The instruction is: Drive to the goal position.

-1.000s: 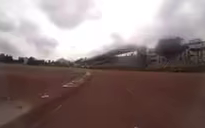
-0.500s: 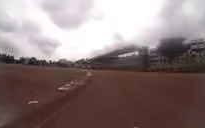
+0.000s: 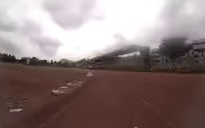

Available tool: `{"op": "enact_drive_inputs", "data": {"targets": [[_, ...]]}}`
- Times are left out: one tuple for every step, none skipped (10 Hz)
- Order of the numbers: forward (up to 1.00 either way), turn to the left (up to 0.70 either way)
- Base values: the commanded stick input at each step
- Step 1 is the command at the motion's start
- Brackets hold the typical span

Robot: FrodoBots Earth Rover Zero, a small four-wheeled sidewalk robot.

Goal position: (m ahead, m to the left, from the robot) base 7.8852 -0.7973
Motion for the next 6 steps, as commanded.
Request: {"op": "enact_drive_inputs", "data": {"targets": [[1.0,0.0],[1.0,0.0],[1.0,0.0],[1.0,0.0],[1.0,0.0],[1.0,0.0]]}}
